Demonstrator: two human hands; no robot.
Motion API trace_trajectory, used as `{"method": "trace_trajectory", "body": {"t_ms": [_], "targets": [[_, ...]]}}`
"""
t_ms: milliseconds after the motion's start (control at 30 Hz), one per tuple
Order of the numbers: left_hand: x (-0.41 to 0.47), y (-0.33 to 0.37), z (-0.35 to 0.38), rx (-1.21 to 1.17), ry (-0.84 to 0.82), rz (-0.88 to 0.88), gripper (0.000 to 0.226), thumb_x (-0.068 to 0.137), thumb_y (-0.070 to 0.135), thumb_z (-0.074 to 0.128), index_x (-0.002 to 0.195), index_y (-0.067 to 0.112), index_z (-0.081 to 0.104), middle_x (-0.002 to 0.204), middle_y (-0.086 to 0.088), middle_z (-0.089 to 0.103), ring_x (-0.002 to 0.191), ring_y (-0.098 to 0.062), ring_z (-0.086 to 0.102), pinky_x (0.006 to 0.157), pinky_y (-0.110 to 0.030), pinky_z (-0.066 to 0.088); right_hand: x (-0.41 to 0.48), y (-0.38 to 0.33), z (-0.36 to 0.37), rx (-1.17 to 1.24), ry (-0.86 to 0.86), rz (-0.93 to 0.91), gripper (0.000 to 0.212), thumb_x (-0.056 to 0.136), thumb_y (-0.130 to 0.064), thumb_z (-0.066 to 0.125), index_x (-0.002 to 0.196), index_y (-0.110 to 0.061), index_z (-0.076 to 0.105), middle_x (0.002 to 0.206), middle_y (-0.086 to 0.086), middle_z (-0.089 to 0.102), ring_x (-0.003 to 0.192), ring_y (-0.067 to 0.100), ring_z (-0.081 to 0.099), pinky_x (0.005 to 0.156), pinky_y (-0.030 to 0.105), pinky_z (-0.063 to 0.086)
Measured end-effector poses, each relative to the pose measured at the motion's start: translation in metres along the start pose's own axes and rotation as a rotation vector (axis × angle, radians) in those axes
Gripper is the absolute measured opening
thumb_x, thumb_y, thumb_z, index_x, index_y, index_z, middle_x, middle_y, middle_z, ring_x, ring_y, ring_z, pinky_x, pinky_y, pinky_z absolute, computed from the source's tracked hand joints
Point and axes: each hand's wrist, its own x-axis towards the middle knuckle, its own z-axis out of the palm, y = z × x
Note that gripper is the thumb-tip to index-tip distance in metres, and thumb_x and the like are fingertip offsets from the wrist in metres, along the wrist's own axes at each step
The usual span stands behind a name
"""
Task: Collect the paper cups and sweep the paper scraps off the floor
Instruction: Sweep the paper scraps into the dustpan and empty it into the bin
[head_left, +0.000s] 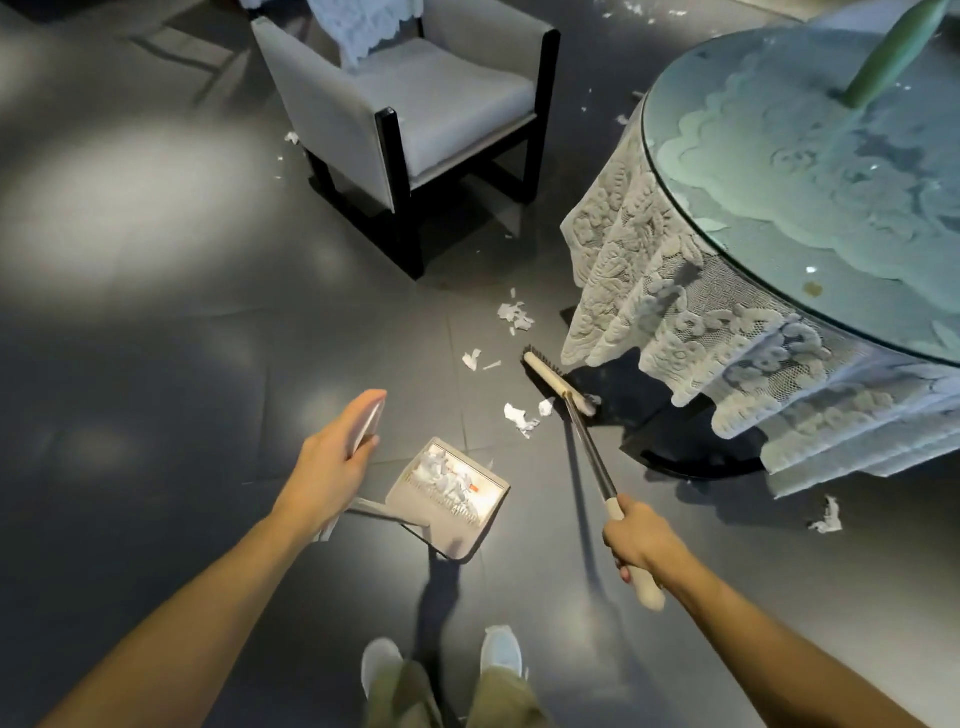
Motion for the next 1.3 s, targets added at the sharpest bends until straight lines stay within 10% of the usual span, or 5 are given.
{"method": "trace_trajectory", "body": {"t_ms": [267,467,800,1300], "targets": [[0.064,0.01,0.011,0.042,-0.106,0.082,0.047,0.098,0.016,0.047,0.135,0.042,0.037,0.136,0.002,0.05,0.121,-0.024,0.047,0.091,-0.027,0.033,0.011,0.005,0.021,0.112,-0.196,0.225,0.059,0.093,-0.005,0.043,0.145,-0.022,0.021,0.07,0.012,0.048,0.05,0.013,0.046,0.044,0.024,0.045],[0.079,0.006,0.008,0.003,-0.14,0.124,0.048,0.098,0.015,0.045,0.136,0.042,0.036,0.134,0.0,0.051,0.12,-0.021,0.046,0.091,-0.025,0.032,-0.032,-0.039,0.044,-0.147,-0.188,0.066,0.024,0.093,-0.018,0.052,0.115,-0.015,0.044,0.082,0.001,0.051,0.064,0.01,0.05,0.056,0.018,0.048],[0.096,-0.021,-0.041,-0.011,-0.231,0.17,0.048,0.099,0.019,0.041,0.13,0.054,0.03,0.13,-0.002,0.051,0.117,-0.022,0.047,0.09,-0.03,0.035,-0.091,-0.118,0.002,0.57,-0.477,0.331,0.031,0.089,0.008,0.041,0.111,-0.013,0.048,0.043,0.001,0.037,0.027,0.006,0.036,0.028,0.012,0.032],[0.178,-0.053,-0.127,0.098,-0.224,0.063,0.045,0.098,0.022,0.047,0.129,0.054,0.037,0.142,0.0,0.045,0.128,-0.024,0.043,0.096,-0.03,0.033,0.057,-0.231,-0.04,0.326,-0.151,0.094,0.025,0.084,0.008,0.038,0.084,-0.011,0.053,0.038,0.004,0.042,0.027,0.01,0.036,0.034,0.014,0.035]]}}
